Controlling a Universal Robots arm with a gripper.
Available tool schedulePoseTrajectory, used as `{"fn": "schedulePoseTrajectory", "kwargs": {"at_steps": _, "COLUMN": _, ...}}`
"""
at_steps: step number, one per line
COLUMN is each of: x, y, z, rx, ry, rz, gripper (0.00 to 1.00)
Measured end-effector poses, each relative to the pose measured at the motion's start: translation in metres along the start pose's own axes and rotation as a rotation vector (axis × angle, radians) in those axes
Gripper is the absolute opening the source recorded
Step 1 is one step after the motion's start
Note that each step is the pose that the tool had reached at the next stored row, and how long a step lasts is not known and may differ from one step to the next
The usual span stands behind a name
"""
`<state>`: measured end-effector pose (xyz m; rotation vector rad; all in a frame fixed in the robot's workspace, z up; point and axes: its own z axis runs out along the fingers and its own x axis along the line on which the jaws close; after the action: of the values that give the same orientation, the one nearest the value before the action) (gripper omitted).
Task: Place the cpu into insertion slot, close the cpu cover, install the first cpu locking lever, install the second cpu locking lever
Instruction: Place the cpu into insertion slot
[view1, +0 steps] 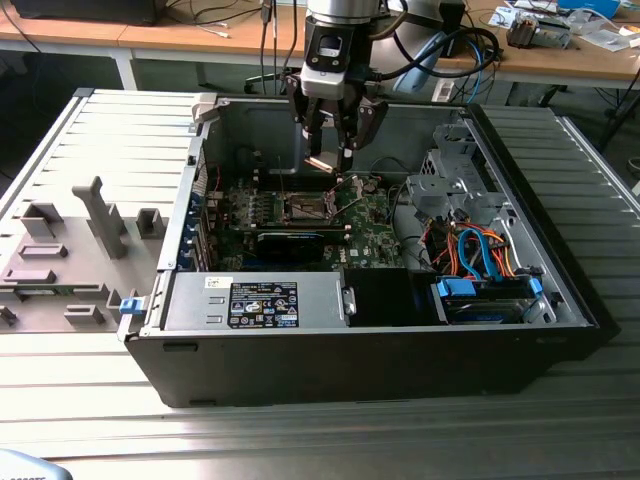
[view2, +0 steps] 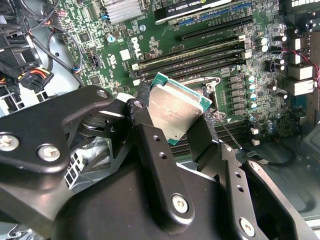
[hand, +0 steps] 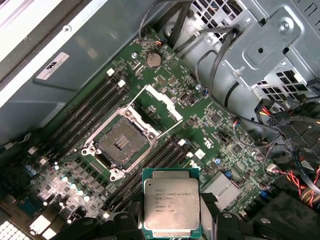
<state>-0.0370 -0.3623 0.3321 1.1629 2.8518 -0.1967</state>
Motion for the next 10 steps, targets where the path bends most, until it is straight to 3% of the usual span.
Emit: {"fn": "schedulePoseTrajectory", "kwargs": {"at_steps": 10, "x": 0.0, "y": 0.0, "z": 0.0003, "rx": 0.0031, "ry": -0.0011, "rz": 0.01, "gripper": 0.54}}
